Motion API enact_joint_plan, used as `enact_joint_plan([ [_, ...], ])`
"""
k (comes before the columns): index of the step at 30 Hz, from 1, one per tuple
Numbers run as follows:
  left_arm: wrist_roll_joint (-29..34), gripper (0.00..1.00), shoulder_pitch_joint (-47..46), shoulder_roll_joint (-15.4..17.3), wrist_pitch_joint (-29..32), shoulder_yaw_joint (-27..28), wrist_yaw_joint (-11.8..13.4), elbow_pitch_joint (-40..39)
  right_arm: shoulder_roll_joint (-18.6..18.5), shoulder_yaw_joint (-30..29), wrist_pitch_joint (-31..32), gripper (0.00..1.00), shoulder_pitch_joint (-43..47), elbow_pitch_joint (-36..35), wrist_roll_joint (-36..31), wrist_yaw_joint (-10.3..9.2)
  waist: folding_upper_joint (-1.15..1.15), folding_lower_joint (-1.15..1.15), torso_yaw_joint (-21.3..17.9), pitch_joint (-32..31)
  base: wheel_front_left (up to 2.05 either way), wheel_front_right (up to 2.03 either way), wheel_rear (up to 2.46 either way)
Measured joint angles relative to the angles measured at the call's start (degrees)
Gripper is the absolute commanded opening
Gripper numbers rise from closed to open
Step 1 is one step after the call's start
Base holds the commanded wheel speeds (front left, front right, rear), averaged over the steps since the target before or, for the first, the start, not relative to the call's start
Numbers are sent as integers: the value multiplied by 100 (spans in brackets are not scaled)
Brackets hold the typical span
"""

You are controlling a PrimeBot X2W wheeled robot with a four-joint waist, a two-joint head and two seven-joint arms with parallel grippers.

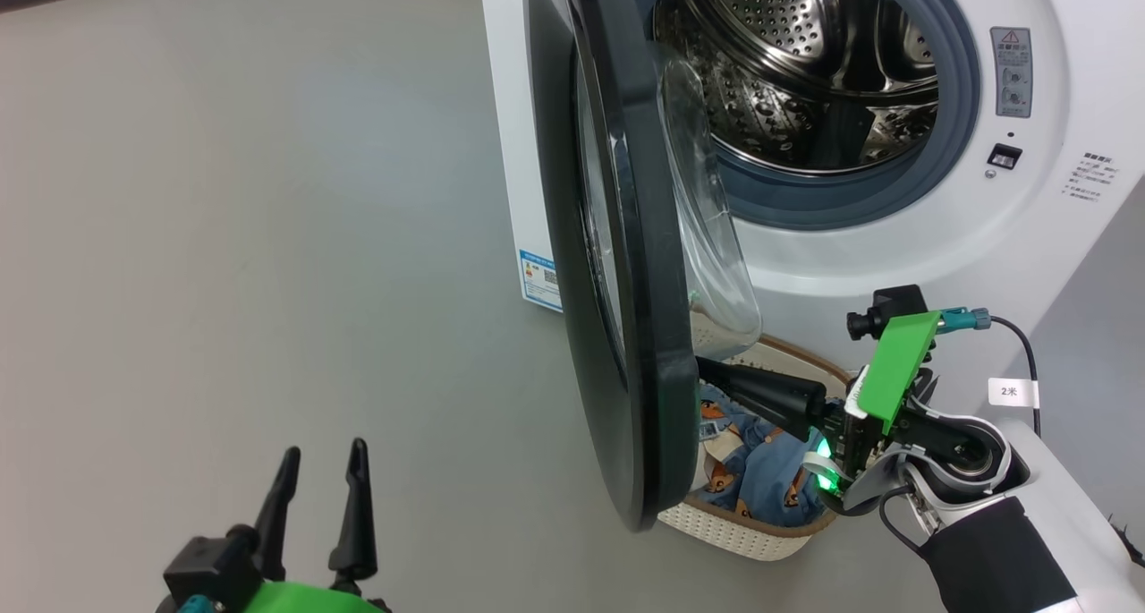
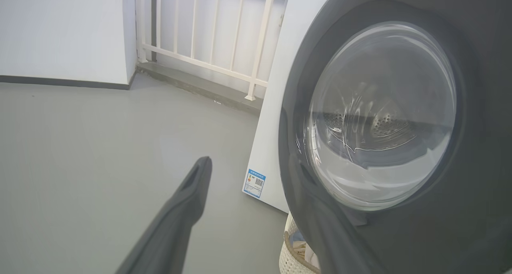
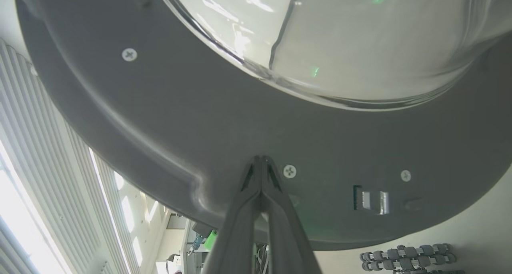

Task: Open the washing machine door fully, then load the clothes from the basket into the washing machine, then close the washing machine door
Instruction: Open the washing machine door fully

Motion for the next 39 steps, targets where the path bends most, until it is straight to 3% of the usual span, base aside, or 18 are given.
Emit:
enact_joint_plan([
  [6,18,100,23,4,0,-93,-11,125,3,-158,-122,0,139,-137,0,0,0,0,-71,-108,0,0,0],
  [7,23,100,23,8,0,-94,-11,130,4,-168,-133,4,172,-166,-2,0,0,0,-101,-122,0,0,0],
  [9,25,100,23,11,0,-101,-18,136,13,-180,-165,33,219,-211,-37,0,0,0,-182,-140,0,0,0],
  [11,25,100,23,11,0,-111,-18,140,13,-194,-196,55,229,-263,-45,0,0,0,-281,-150,0,0,0],
  [12,25,100,23,10,0,-119,-19,144,12,-202,-198,86,238,-289,-49,0,0,0,-333,-157,0,0,0],
  [13,25,100,23,10,0,-121,-19,145,11,-209,-204,86,249,-319,-54,0,0,0,-387,-166,0,0,0],
  [14,25,100,23,10,0,-121,-19,145,10,-216,-209,100,260,-353,-55,0,0,0,-440,-173,0,0,0],
  [23,24,100,22,29,0,-105,-26,144,-86,-245,-587,100,484,-837,-481,0,0,0,-987,-218,0,0,0],
  [39,13,100,20,25,0,-92,-23,22,-516,-145,-2394,100,1124,-2134,-1970,0,0,0,-1883,-141,0,0,0],
])
